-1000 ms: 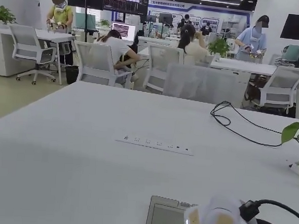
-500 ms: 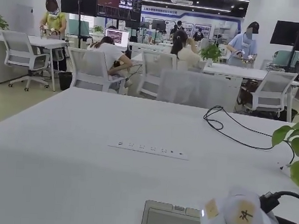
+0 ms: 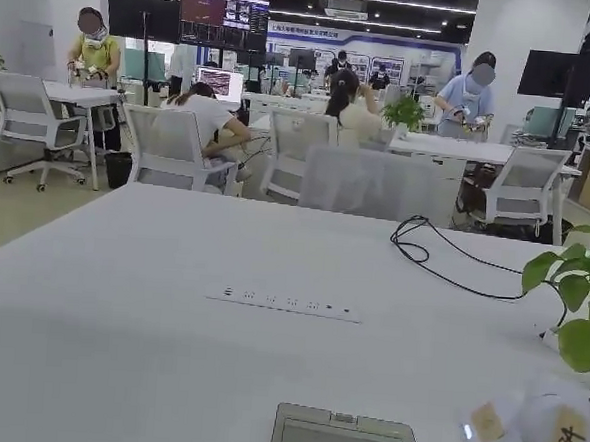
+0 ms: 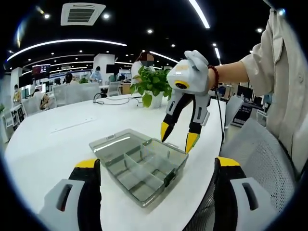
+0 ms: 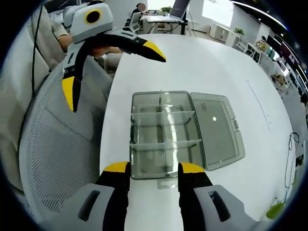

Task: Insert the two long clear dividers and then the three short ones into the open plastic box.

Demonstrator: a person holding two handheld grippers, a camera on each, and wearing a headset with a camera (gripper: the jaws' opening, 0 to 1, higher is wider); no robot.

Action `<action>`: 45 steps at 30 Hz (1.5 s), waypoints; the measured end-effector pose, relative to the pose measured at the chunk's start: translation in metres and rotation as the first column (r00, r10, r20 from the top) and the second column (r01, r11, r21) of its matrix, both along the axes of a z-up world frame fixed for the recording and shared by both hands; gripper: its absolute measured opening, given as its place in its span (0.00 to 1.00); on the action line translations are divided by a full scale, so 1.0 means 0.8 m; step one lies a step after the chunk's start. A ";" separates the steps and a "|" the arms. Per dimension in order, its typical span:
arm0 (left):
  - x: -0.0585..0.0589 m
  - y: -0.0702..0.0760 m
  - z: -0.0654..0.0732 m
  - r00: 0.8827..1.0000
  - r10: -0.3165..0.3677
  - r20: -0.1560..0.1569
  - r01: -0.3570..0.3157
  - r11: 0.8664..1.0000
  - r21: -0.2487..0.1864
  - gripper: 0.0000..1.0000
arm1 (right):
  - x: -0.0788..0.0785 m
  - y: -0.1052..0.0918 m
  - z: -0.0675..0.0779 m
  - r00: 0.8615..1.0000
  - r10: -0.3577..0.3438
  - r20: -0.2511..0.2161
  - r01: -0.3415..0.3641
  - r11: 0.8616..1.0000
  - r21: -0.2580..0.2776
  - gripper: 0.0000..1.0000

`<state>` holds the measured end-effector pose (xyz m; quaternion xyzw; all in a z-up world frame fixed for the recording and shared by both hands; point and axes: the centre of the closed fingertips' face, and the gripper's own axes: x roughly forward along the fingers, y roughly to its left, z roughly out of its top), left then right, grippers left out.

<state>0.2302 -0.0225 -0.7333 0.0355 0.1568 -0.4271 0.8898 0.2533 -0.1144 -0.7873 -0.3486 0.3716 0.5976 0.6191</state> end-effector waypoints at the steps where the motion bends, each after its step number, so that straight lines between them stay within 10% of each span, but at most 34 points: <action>1: 0.000 0.001 -0.001 1.000 0.003 -0.001 -0.003 1.000 0.003 1.00 | 0.000 -0.008 -0.001 1.000 -0.007 -0.001 0.007 1.000 -0.005 0.42; 32: 0.005 0.007 -0.008 0.999 0.036 -0.020 -0.036 0.999 0.029 0.99 | 0.005 -0.193 -0.052 0.993 -0.113 0.019 0.114 0.969 -0.219 0.50; 45: 0.006 0.011 -0.012 0.998 0.053 -0.032 -0.052 0.998 0.042 0.98 | 0.010 -0.229 -0.067 0.998 -0.058 0.018 0.060 0.967 -0.249 0.45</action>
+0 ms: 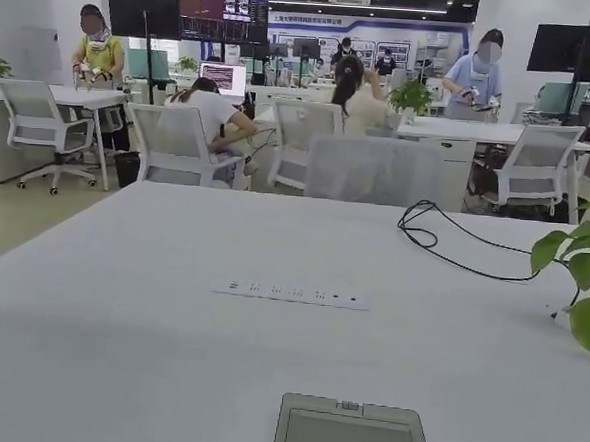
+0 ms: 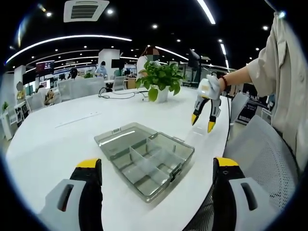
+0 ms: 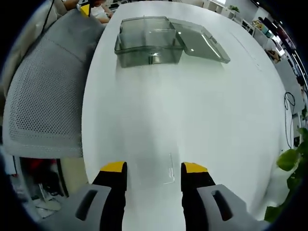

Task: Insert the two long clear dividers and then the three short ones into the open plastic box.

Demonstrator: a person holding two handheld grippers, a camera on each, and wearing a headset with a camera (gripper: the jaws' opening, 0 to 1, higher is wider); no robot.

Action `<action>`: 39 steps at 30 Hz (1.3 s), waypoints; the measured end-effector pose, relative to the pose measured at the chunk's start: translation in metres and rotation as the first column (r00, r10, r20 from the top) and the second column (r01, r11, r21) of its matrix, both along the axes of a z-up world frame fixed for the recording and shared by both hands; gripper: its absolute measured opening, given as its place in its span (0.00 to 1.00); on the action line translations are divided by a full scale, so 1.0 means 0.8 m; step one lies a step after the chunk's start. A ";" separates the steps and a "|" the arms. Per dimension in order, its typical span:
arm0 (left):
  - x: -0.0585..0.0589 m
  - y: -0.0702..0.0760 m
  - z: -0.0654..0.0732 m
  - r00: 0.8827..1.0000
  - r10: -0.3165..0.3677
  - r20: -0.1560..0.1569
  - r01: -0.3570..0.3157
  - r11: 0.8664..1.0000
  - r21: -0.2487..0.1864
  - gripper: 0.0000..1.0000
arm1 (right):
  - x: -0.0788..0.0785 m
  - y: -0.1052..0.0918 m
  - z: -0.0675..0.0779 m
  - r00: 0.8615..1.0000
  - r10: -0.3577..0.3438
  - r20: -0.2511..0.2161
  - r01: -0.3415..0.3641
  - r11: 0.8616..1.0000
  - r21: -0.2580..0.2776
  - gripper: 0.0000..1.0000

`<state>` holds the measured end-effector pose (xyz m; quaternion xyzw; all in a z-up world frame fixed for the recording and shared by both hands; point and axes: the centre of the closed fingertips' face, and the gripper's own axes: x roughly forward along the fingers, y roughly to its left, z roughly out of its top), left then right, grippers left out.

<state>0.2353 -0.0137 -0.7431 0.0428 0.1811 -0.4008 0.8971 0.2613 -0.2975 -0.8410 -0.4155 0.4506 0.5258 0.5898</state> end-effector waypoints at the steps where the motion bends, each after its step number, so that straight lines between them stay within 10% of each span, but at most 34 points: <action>1: 0.000 0.001 0.000 1.000 0.003 0.000 -0.003 1.000 -0.001 0.97 | 0.000 -0.001 -0.001 1.000 0.007 0.003 -0.007 1.000 -0.003 0.44; 18: 0.001 0.005 -0.003 1.000 0.020 -0.008 -0.019 1.000 0.018 0.95 | 0.000 -0.026 -0.016 0.995 0.101 0.005 -0.100 0.993 -0.069 0.38; 39: -0.001 0.004 -0.005 1.000 0.011 -0.010 -0.011 1.000 0.027 0.92 | -0.003 -0.027 -0.016 0.999 0.045 -0.009 -0.046 0.998 -0.036 0.32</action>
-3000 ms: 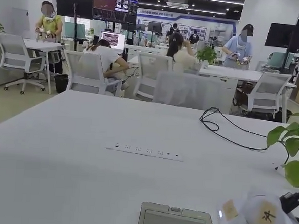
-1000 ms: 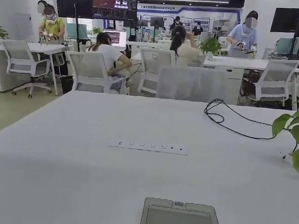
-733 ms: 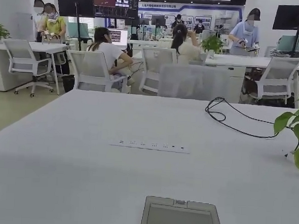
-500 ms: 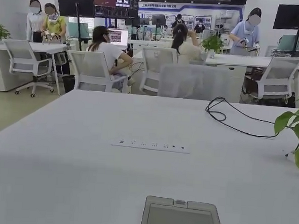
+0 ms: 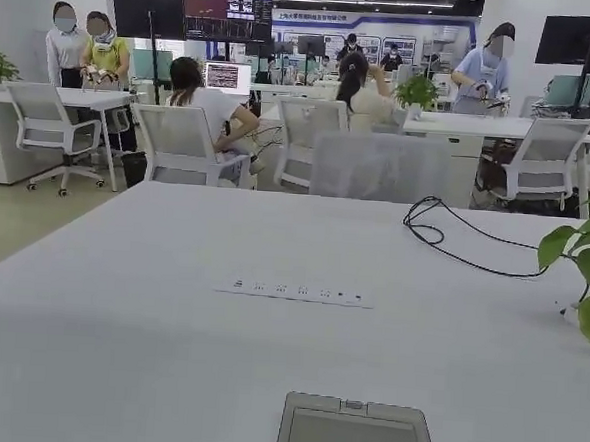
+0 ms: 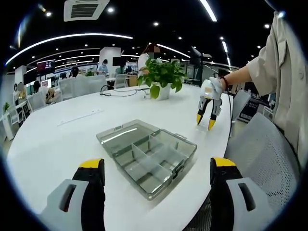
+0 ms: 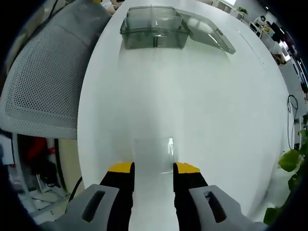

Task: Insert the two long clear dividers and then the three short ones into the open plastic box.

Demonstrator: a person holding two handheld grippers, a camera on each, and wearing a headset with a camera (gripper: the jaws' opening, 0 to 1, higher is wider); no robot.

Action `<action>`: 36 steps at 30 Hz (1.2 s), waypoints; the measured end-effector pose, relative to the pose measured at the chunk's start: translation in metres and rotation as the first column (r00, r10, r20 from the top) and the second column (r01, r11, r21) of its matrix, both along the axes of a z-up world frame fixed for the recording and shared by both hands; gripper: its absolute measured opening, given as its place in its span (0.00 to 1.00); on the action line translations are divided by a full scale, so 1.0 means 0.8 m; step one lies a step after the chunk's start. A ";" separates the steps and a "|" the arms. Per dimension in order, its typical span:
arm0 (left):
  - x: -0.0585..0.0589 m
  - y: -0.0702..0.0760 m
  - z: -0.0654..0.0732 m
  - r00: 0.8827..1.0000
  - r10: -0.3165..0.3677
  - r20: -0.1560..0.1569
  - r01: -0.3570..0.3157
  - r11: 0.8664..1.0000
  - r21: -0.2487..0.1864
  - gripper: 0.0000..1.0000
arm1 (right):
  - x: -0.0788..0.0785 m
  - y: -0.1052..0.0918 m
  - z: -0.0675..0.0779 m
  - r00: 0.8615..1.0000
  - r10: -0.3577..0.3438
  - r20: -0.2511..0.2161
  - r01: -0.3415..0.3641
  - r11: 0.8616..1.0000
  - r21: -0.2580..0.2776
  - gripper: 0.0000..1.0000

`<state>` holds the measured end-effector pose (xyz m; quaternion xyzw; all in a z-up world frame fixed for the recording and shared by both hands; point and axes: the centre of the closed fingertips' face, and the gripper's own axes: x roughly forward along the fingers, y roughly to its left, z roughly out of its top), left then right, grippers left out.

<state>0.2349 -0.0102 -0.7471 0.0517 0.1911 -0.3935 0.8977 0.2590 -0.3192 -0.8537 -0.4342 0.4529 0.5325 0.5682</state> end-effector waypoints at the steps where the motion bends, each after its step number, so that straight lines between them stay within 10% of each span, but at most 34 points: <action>1: 0.000 0.000 0.000 1.000 0.000 0.001 0.000 1.000 0.003 0.92 | 0.000 0.000 0.000 1.000 -0.007 0.001 0.007 1.000 0.002 0.32; 18: 0.001 0.003 0.000 0.999 0.011 -0.037 -0.012 1.000 -0.022 0.83 | 0.018 0.031 0.020 0.994 -0.029 0.104 0.023 0.998 0.059 0.32; 36: 0.006 -0.004 0.022 0.997 0.030 -0.069 -0.036 0.996 -0.082 0.58 | 0.039 0.158 0.100 0.948 0.043 0.315 -0.120 0.966 0.229 0.32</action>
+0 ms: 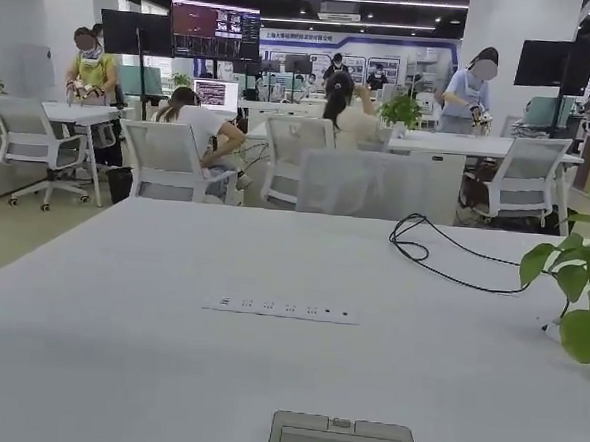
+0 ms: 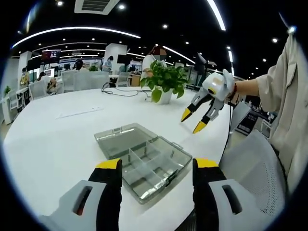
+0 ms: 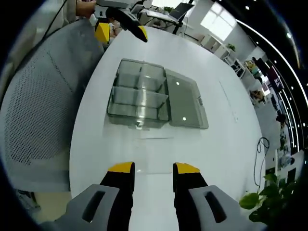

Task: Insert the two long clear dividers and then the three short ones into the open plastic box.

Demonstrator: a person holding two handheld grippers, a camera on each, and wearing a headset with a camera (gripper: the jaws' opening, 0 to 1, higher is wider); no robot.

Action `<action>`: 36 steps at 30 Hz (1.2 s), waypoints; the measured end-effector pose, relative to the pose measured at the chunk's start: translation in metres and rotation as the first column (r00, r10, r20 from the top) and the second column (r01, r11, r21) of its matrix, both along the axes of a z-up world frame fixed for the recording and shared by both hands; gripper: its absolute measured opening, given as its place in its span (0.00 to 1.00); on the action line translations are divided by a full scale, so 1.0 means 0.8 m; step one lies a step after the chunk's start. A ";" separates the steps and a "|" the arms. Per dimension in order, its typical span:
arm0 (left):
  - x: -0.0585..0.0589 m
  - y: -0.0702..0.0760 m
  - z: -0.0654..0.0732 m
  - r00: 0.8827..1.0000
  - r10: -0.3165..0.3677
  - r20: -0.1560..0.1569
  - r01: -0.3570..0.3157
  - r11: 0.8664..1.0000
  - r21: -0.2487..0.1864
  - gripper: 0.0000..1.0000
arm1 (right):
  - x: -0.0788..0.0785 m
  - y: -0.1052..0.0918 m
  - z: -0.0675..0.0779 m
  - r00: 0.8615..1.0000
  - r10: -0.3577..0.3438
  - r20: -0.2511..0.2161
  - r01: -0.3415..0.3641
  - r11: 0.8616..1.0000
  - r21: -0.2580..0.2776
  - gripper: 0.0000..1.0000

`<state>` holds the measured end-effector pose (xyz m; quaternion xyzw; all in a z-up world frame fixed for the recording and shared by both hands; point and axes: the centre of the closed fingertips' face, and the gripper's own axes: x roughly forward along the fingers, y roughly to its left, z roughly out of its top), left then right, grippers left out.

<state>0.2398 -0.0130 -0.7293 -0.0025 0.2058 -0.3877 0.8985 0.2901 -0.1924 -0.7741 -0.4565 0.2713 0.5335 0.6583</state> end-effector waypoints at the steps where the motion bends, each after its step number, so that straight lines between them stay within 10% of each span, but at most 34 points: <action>1: 0.000 -0.001 0.000 1.000 0.000 -0.003 0.000 1.000 0.000 0.57 | 0.000 0.005 0.002 1.000 0.005 0.004 -0.005 1.000 0.007 0.32; 11: -0.007 -0.012 -0.002 0.999 0.001 -0.039 -0.002 1.000 -0.026 0.49 | -0.015 0.065 0.029 0.994 0.090 0.062 -0.095 0.993 0.072 0.32; 36: -0.011 -0.043 0.015 0.983 0.012 -0.184 -0.068 0.951 -0.301 0.20 | -0.051 0.153 0.060 0.967 0.206 0.149 -0.234 0.952 0.199 0.32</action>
